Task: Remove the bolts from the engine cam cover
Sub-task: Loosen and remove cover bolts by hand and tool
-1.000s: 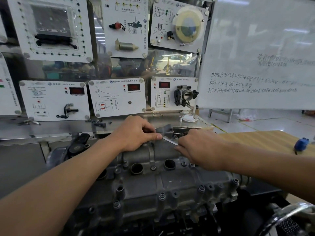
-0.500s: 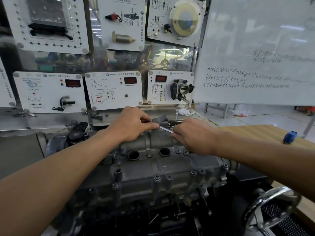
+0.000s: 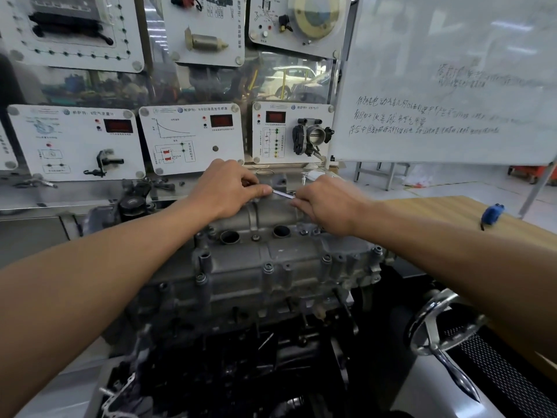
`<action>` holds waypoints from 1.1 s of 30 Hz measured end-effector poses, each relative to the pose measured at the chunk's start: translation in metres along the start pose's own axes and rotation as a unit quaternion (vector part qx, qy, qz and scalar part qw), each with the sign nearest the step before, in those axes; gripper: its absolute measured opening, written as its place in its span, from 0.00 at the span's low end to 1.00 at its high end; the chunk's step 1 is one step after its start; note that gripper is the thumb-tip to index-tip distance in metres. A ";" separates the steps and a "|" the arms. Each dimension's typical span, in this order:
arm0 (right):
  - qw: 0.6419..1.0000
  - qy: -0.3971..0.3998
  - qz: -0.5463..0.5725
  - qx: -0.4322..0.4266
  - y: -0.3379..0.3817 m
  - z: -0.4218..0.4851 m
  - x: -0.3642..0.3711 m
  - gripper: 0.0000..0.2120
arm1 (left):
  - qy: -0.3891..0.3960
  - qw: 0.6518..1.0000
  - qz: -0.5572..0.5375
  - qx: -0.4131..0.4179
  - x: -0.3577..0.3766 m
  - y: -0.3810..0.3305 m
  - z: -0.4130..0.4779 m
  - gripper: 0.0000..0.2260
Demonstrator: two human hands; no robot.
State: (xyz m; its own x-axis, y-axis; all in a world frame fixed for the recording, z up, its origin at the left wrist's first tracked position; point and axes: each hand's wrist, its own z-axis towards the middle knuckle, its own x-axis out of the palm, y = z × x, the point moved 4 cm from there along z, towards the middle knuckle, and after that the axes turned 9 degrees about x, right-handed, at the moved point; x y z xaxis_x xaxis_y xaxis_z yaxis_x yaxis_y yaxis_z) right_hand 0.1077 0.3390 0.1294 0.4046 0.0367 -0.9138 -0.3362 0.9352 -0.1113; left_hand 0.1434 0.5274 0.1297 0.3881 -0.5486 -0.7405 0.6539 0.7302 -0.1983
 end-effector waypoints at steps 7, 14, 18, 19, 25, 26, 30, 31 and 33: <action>0.998 -0.046 -0.009 0.038 0.005 -0.004 -0.003 0.15 | 0.003 1.000 -0.009 0.003 -0.001 -0.001 0.002 0.15; 0.989 -0.028 0.105 0.105 0.039 0.036 0.011 0.25 | 0.012 1.000 -0.024 0.013 0.001 0.002 0.002 0.05; 0.994 -0.062 0.061 0.066 0.043 0.042 0.023 0.28 | -0.005 1.000 -0.018 0.005 0.001 0.006 0.000 0.06; 0.995 -0.071 0.050 0.058 0.042 0.043 0.024 0.29 | -0.004 1.000 -0.013 0.005 0.002 0.006 -0.001 0.06; 0.993 -0.112 0.010 0.025 0.040 0.046 0.025 0.30 | -0.012 1.000 0.010 -0.003 0.007 0.008 0.001 0.06; 0.993 -0.116 0.010 0.022 0.039 0.046 0.024 0.30 | -0.015 1.000 0.014 -0.002 0.008 0.007 0.001 0.06; 0.993 -0.118 0.011 0.012 0.038 0.050 0.025 0.30 | -0.021 1.000 0.017 -0.001 0.006 0.005 0.000 0.08; 0.993 -0.120 0.009 0.005 0.038 0.050 0.025 0.29 | -0.023 1.000 0.016 0.000 0.005 0.004 0.000 0.09; 0.991 -0.129 0.010 -0.010 0.036 0.051 0.026 0.28 | -0.020 1.000 0.020 0.001 0.003 0.001 0.000 0.10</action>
State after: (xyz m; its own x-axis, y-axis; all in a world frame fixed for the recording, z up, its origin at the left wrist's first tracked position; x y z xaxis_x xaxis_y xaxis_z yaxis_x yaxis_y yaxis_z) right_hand 0.1499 0.3918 0.1218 0.6014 0.1468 -0.7853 -0.3617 0.9265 -0.1038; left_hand 0.1453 0.5262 0.1272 0.4394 -0.5349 -0.7217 0.6384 0.7512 -0.1681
